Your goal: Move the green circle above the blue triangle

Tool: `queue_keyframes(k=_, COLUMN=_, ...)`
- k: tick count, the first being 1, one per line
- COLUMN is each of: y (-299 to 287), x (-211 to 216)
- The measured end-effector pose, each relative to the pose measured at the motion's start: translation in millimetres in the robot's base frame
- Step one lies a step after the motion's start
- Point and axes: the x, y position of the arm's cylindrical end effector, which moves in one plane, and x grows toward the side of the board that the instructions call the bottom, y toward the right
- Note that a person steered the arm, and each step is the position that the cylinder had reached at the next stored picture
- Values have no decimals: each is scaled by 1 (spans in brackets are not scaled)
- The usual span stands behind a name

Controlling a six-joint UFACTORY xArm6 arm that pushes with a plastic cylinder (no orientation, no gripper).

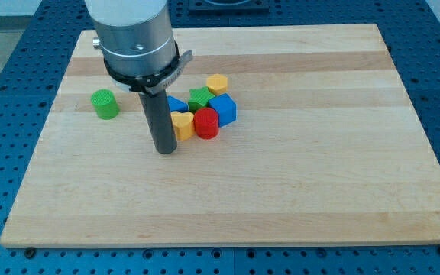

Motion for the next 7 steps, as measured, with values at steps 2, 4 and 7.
queue_keyframes(k=2, y=3, x=-21)
queue_keyframes(k=4, y=-41, x=-22)
queue_keyframes(k=7, y=-140, x=-50)
